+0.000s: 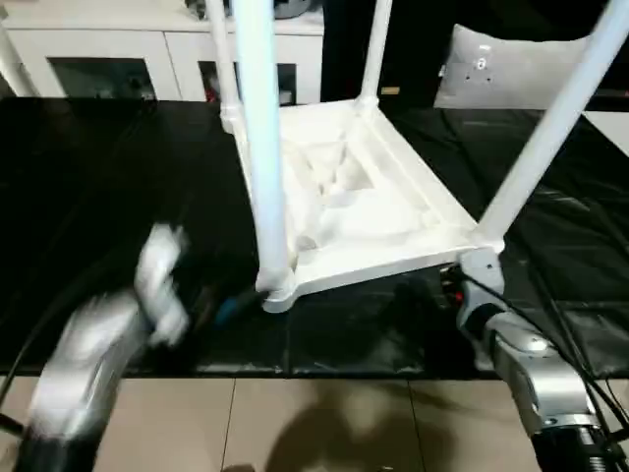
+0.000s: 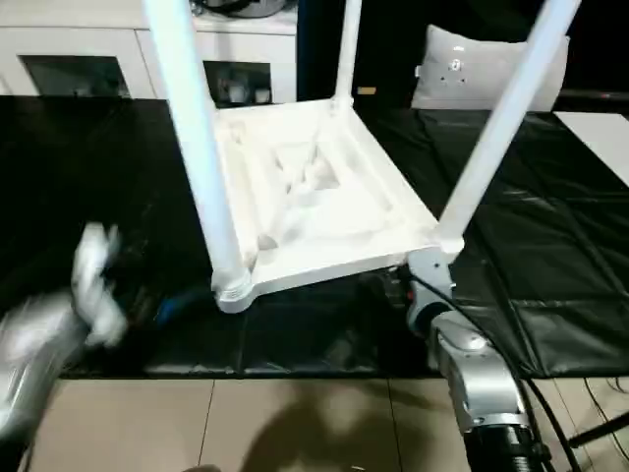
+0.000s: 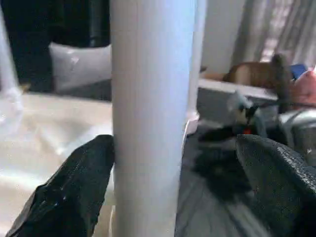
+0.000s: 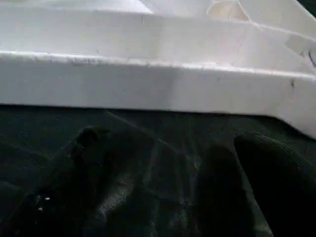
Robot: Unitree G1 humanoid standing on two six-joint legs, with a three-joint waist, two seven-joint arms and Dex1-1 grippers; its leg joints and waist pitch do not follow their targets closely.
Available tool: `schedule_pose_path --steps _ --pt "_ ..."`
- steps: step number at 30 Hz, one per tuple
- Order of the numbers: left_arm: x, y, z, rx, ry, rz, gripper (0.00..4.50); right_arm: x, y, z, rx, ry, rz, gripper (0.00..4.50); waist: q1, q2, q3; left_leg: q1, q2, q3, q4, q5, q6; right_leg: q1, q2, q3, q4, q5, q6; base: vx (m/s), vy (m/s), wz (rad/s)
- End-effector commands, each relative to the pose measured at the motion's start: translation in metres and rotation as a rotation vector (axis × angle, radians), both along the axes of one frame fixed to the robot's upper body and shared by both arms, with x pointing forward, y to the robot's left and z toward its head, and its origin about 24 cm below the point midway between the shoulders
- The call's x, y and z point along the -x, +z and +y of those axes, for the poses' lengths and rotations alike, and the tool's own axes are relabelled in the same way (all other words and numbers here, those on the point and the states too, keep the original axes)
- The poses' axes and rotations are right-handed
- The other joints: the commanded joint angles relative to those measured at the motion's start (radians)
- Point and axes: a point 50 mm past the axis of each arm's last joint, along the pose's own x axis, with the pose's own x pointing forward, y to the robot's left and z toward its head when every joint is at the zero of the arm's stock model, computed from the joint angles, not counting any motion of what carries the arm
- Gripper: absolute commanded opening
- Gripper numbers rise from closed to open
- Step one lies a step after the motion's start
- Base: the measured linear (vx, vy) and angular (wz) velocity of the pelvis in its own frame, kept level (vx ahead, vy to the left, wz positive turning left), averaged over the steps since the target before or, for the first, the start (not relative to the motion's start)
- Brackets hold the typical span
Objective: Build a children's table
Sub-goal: Rotate table base
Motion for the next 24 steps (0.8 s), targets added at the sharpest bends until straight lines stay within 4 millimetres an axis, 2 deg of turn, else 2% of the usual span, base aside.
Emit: schedule_pose_path --steps 1,2,4,7,8,10,11,12,14,16,21,24 --pt "-0.002 -0.001 -0.009 -0.027 -0.036 0.006 4.4 -0.004 0.001 -0.001 0.013 -0.003 0.003 4.5 0.001 0.003 -0.056 -0.012 0.067 -0.024 -0.09 -0.091 0.009 0.056 -0.082 0.072 -0.07 -0.188 -0.192 0.0 0.0 0.0" --pt "-0.009 0.003 -0.019 -0.04 -0.052 -0.009 4.4 -0.007 0.002 0.001 0.018 0.006 -0.001 4.5 -0.001 0.003 -0.058 -0.01 0.067 -0.024 -0.088 -0.077 0.016 0.056 -0.081 0.071 -0.067 -0.161 -0.199 0.0 0.0 0.0" --pt "-0.011 0.005 -0.026 -0.042 -0.066 -0.016 4.4 -0.01 0.002 0.002 0.018 0.008 -0.003 4.5 -0.001 0.006 -0.059 -0.006 0.067 -0.022 -0.086 -0.076 0.02 0.053 -0.08 0.071 -0.067 -0.152 -0.211 0.0 0.0 0.0" --pt "-0.012 0.01 -0.04 -0.034 -0.117 -0.01 4.4 -0.018 0.002 0.003 0.014 -0.005 -0.013 4.5 0.0 0.005 -0.061 -0.008 0.067 -0.02 -0.084 -0.061 0.022 0.056 -0.082 0.071 -0.063 -0.125 -0.228 0.0 0.0 0.0" --pt "-0.009 0.01 -0.048 -0.03 -0.164 0.001 4.4 -0.024 0.003 0.003 0.004 -0.019 -0.025 4.5 0.001 0.005 -0.064 -0.007 0.068 -0.02 -0.082 -0.042 0.027 0.056 -0.083 0.07 -0.058 -0.097 -0.243 0.0 0.0 0.0" --pt "-0.007 0.01 -0.053 -0.028 -0.195 0.008 4.4 -0.027 0.004 0.003 0.0 -0.023 -0.031 4.5 0.002 0.005 -0.063 -0.008 0.069 -0.02 -0.082 -0.039 0.029 0.056 -0.083 0.07 -0.058 -0.092 -0.248 0.0 0.0 0.0" --pt "0.002 0.011 -0.061 -0.013 -0.28 0.036 4.4 -0.032 0.005 0.003 0.0 -0.02 -0.037 4.5 0.003 0.003 -0.065 -0.01 0.069 -0.019 -0.079 -0.019 0.037 0.058 -0.083 0.07 -0.053 -0.062 -0.255 0.0 0.0 0.0" --pt "0.006 0.012 -0.063 -0.006 -0.311 0.045 4.4 -0.034 0.005 0.003 0.004 -0.014 -0.036 4.5 0.0 0.002 -0.066 -0.015 0.069 -0.021 -0.079 -0.006 0.041 0.062 -0.083 0.068 -0.048 -0.047 -0.264 0.0 0.0 0.0" --pt "0.008 0.012 -0.065 -0.002 -0.331 0.051 4.4 -0.035 0.005 0.003 0.006 -0.009 -0.035 4.5 -0.005 0.0 -0.067 -0.017 0.065 -0.019 -0.076 0.008 0.055 0.061 -0.081 0.069 -0.05 -0.039 -0.264 0.0 0.0 0.0" --pt "0.018 0.017 -0.072 0.02 -0.403 0.063 4.4 -0.037 0.004 0.006 0.014 0.012 -0.033 4.5 -0.009 -0.009 -0.067 -0.019 0.066 -0.017 -0.075 0.005 0.067 0.062 -0.082 0.07 -0.05 -0.041 -0.267 0.0 0.0 0.0" --pt "0.034 0.03 -0.093 0.083 -0.52 0.071 4.4 -0.043 0.004 0.02 0.007 0.083 -0.041 4.5 -0.016 -0.005 -0.063 -0.021 0.066 -0.013 -0.073 -0.016 0.066 0.059 -0.08 0.069 -0.057 -0.111 -0.264 0.0 0.0 0.0" --pt "0.035 0.032 -0.104 0.097 -0.525 0.056 4.4 -0.045 0.004 0.029 0.005 0.107 -0.045 4.5 -0.016 -0.005 -0.061 -0.019 0.067 -0.012 -0.074 -0.02 0.064 0.057 -0.076 0.069 -0.061 -0.122 -0.259 0.0 0.0 0.0"
